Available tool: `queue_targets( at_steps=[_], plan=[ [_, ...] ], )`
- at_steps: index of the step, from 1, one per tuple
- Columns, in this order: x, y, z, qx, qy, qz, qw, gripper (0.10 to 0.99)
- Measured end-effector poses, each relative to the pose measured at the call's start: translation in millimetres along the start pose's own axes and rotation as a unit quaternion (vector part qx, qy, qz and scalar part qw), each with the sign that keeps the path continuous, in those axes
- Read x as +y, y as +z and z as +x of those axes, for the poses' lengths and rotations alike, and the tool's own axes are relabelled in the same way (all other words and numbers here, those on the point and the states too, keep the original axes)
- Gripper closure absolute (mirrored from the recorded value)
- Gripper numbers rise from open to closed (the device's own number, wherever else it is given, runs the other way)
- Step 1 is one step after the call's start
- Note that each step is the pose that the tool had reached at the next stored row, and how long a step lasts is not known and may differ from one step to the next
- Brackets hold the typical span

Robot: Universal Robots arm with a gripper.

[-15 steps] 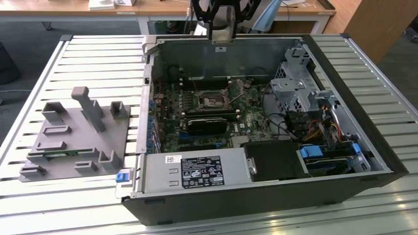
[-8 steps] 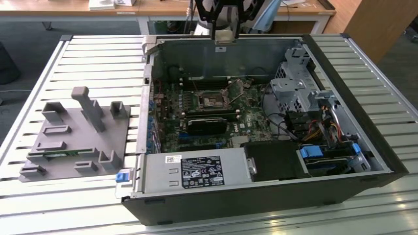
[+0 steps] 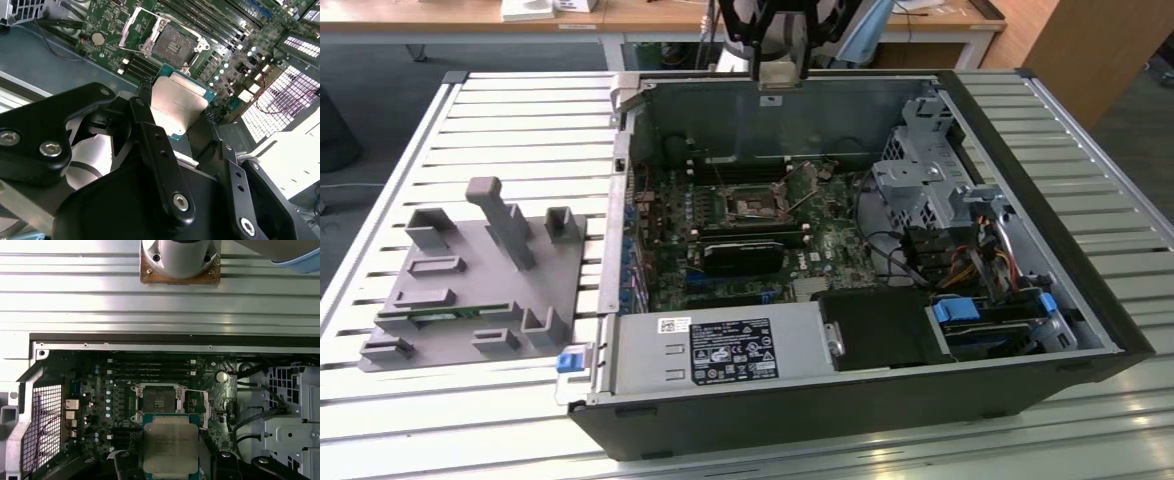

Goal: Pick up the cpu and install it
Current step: 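Place the cpu into insertion slot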

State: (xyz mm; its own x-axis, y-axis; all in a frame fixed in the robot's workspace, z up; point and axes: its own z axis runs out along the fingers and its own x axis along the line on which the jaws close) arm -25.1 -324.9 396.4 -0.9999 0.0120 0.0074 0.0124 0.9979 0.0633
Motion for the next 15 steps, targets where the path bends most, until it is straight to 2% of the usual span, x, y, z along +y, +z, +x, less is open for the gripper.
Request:
queue_targets(
  at_steps=[6, 10, 15],
  plan=[
    [0.2, 0.2, 0.0, -0.0024, 0.037, -0.0003, 0.9993, 0.553],
    [0.3, 0.5, 0.0, -0.0044, 0.07, -0.0005, 0.9976, 0.553],
    [0.6, 1.0, 0.0, -0.0061, 0.096, -0.0007, 0.9953, 0.553]
  ],
)
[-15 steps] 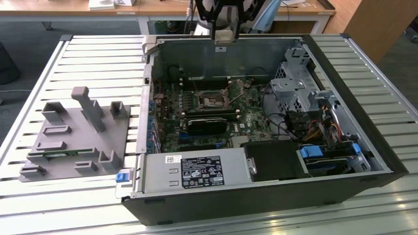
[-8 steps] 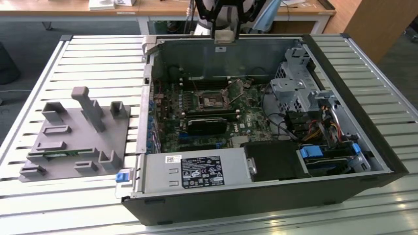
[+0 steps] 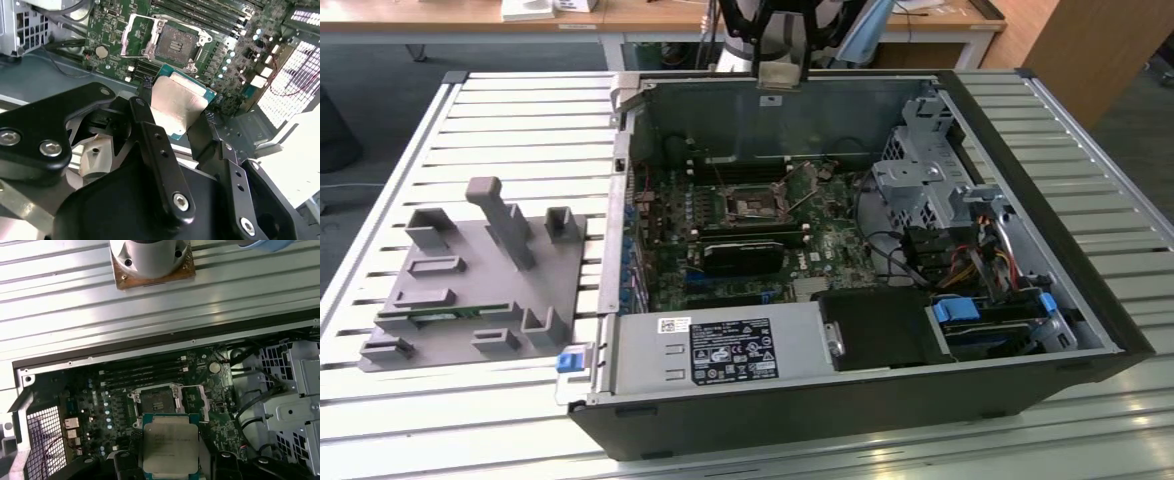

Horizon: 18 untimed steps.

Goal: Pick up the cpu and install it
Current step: 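Place the cpu into insertion slot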

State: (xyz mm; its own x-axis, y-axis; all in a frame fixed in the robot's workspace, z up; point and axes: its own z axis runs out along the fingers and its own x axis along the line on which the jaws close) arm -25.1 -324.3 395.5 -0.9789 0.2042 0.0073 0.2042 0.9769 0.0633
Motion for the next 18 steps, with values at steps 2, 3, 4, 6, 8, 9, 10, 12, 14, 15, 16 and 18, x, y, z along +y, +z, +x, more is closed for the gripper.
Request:
queue_targets(
  at_steps=[2, 3, 4, 6, 8, 9, 10, 12, 14, 15, 16, 18],
  plan=[
    [0.0, 0.2, 0.0, -0.001, 0.015, -0.0001, 0.9999, 0.553],
    [0.0, 0.3, 0.0, -0.0015, 0.024, -0.0002, 0.9997, 0.553],
    [0.0, 0.5, 0.0, -0.002, 0.032, -0.0002, 0.9995, 0.553],
    [0.0, 0.8, 0.0, -0.0029, 0.046, -0.0004, 0.9989, 0.553],
    [0.0, 1.2, 0.0, -0.004, 0.063, -0.0005, 0.998, 0.553],
    [0.0, 1.4, 0.0, -0.0045, 0.071, -0.0005, 0.9975, 0.553],
    [0.0, 1.6, 0.0, -0.005, 0.08, -0.0006, 0.9968, 0.553],
    [0.0, 2.1, 0.0, -0.006, 0.095, -0.0008, 0.9954, 0.553],
    [0.0, 2.6, 0.0, -0.0069, 0.109, -0.0008, 0.994, 0.553],
    [0.0, 2.8, 0.0, -0.0073, 0.115, -0.0008, 0.9933, 0.553],
    [0.0, 3.0, 0.0, -0.0077, 0.122, -0.0009, 0.9924, 0.553],
    [-0.1, 3.4, 0.0, -0.0087, 0.137, -0.001, 0.9905, 0.553]
  ],
)
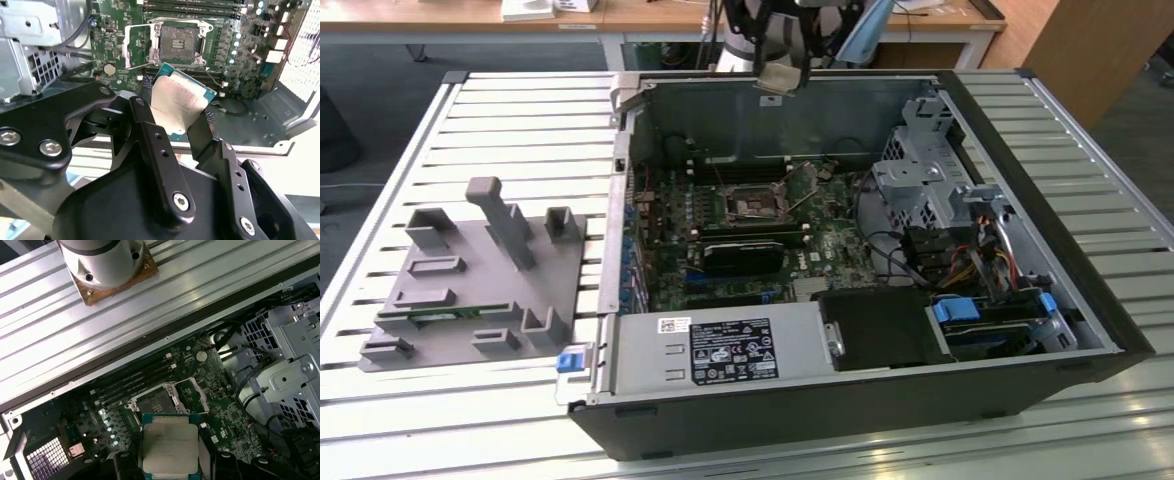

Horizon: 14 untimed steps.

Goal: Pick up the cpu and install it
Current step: 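Place the cpu into insertion slot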

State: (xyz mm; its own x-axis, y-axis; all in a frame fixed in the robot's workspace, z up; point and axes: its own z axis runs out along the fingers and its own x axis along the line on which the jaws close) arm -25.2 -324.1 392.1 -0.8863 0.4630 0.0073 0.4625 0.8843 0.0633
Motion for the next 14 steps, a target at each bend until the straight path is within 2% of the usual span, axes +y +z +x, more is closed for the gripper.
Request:
queue_targets(
  at_steps=[3, 6, 10, 14],
  plan=[
    [0.0, 0.4, 0.0, -0.0015, 0.023, 0.0, 0.9997, 0.553],
    [0.0, 1.0, 0.0, -0.0031, 0.048, -0.0002, 0.9988, 0.553],
    [0.0, 1.7, 0.0, -0.0054, 0.084, -0.0004, 0.9965, 0.553],
    [0.0, 2.4, 0.0, -0.0076, 0.119, -0.0007, 0.9929, 0.553]
  ],
)
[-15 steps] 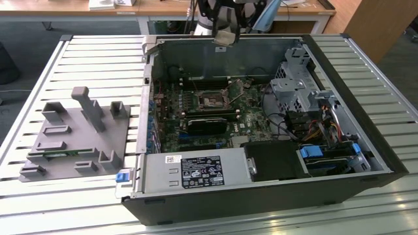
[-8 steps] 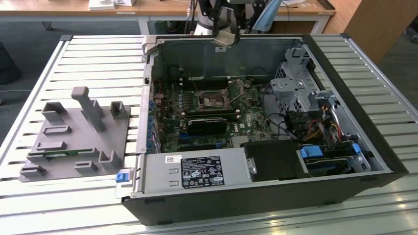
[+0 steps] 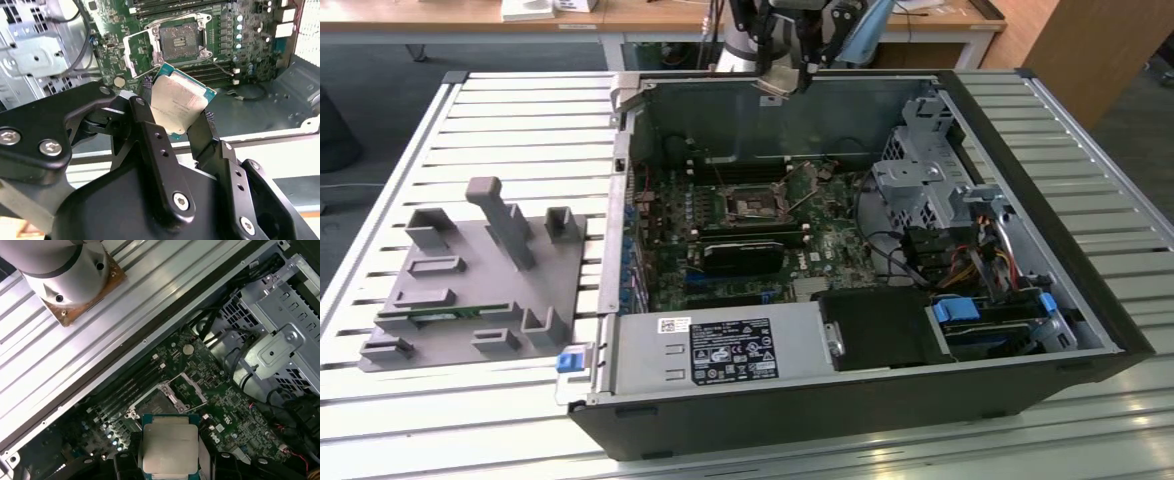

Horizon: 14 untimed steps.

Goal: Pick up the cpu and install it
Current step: 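Place the cpu into insertion slot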

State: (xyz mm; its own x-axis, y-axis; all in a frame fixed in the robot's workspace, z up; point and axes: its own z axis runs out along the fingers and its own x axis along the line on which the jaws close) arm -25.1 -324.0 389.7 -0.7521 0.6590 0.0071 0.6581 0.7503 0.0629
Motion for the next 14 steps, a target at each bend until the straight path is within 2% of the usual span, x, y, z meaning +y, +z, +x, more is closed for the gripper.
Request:
queue_targets(
  at_steps=[4, 7, 14],
  plan=[
    [0.0, 0.7, 0.0, -0.0022, 0.035, -0.0002, 0.9994, 0.553],
    [0.0, 1.3, 0.1, -0.0038, 0.061, -0.0004, 0.9981, 0.553],
    [-1.8, 2.0, 2.6, -0.0059, 0.093, -0.0006, 0.9956, 0.553]
  ],
)
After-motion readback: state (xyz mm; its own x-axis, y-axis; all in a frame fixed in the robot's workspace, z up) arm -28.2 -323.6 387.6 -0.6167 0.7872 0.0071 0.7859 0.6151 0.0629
